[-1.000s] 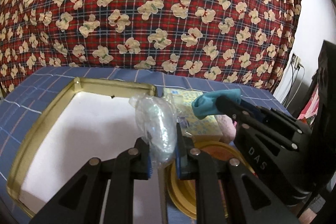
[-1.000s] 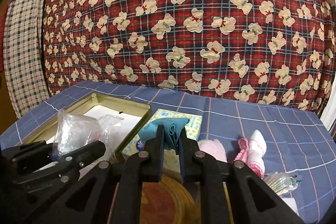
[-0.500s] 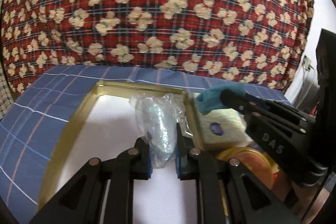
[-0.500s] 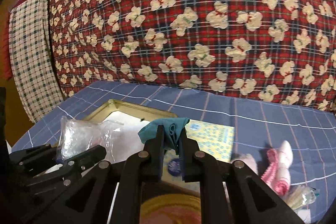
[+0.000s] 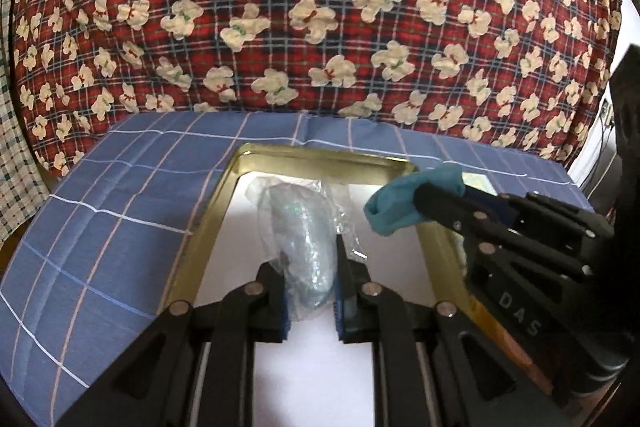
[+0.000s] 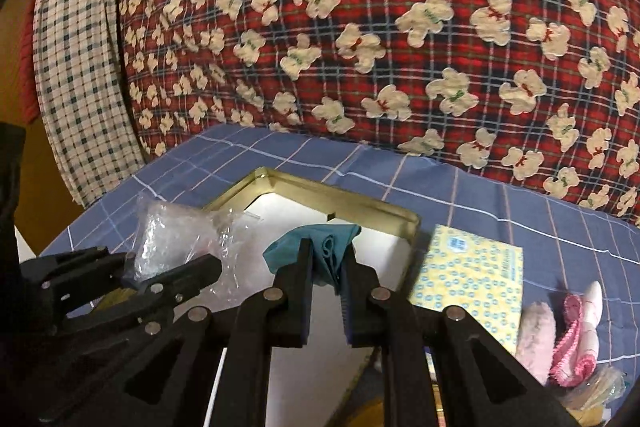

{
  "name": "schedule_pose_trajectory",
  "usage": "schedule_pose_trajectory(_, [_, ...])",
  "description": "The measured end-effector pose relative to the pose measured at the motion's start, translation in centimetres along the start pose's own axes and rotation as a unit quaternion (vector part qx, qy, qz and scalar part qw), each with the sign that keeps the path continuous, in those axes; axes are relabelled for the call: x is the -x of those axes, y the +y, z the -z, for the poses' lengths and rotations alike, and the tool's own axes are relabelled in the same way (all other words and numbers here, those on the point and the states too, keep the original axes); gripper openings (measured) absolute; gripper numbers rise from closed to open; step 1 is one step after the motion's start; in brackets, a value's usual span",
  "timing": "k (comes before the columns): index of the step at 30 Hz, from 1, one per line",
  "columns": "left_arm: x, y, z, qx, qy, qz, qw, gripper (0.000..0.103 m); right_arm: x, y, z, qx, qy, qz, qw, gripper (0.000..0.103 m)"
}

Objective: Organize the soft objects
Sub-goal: 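Open both grippers to drop the bag and teal cloth into the tray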

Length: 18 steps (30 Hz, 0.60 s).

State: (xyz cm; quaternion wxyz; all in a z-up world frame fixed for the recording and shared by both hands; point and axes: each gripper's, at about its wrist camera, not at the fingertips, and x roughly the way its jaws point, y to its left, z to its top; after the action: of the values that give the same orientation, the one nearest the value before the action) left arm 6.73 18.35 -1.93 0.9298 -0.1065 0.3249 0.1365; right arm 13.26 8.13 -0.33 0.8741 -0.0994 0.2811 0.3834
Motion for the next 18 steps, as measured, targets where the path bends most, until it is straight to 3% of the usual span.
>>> schedule_pose_trajectory(7, [-0.8, 1.1, -0.1, 0.002, 0.015, -0.004, 0.9999, 0.015, -1.4, 0.6, -0.1, 0.001, 0.022, -0.009, 1.000, 0.013])
schedule_pose_trajectory(9, [-0.9, 1.3, 0.1, 0.001, 0.014, -0.013, 0.9998, 0.018, -1.7, 0.9, -0.1, -0.001, 0.028, -0.017, 0.999, 0.019])
schedule_pose_trajectory(11, [-0.8, 1.5, 0.2, -0.002, 0.011, -0.025, 0.9996, 0.022, -1.8, 1.3, 0.2, 0.001, 0.026, -0.011, 1.000, 0.035])
schedule_pose_trajectory(15, [-0.7, 2.1, 0.2, 0.000, 0.008, -0.035, 0.9994, 0.026, -1.6, 2.1, 0.3, 0.008, 0.017, 0.004, 1.000, 0.039])
schedule_pose_trajectory(18, [-0.6, 3.0, 0.2, 0.010, 0.006, -0.044, 0.9990, 0.042, -1.7, 1.9, 0.4, -0.004, 0.016, 0.009, 1.000, 0.050])
